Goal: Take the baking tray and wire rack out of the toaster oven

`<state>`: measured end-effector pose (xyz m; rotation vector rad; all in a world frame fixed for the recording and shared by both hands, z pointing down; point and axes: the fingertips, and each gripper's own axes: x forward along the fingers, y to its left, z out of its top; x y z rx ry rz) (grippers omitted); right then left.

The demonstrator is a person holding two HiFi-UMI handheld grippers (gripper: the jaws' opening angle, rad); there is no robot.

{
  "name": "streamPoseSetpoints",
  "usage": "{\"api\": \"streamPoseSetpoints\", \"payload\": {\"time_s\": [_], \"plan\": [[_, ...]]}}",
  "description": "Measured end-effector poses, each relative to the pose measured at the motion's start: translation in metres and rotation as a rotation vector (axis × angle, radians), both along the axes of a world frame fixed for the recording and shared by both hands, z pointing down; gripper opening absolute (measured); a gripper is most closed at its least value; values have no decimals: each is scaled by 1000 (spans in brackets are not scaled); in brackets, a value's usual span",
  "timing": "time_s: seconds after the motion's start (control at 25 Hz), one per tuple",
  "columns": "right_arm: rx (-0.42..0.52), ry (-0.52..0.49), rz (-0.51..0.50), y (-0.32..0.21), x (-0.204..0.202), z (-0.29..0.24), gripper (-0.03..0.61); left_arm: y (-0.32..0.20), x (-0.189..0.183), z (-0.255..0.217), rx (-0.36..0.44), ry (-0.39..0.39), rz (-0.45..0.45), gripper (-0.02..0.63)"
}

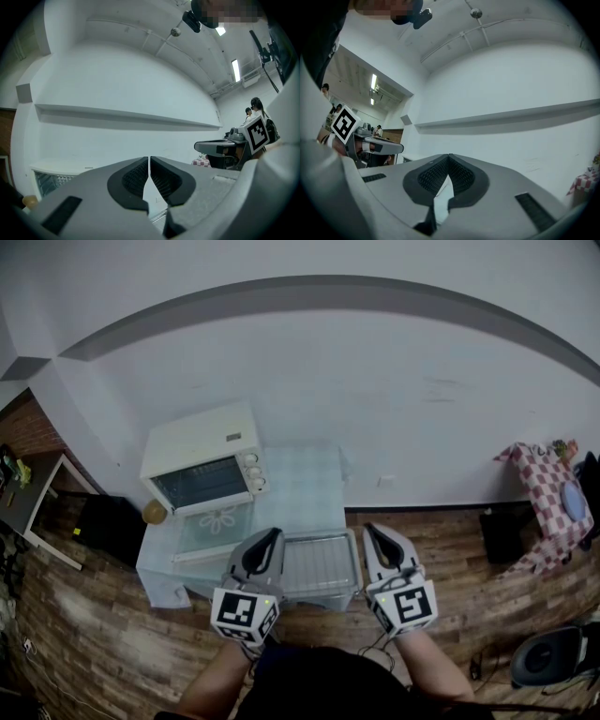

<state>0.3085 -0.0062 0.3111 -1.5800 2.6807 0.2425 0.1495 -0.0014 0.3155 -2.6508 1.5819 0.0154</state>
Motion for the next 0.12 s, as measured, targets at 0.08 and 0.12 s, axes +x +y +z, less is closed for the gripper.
{"api": "streamPoseSetpoints", "payload": {"time_s": [0.08,0.12], "plan": [[-6,0,-1,-1,-1,1,3,-1,-1,0,-2,-1,-2,17],[-9,1,-2,-1,-1,1,3,-1,-2,0,-2,-2,-2,17]]}}
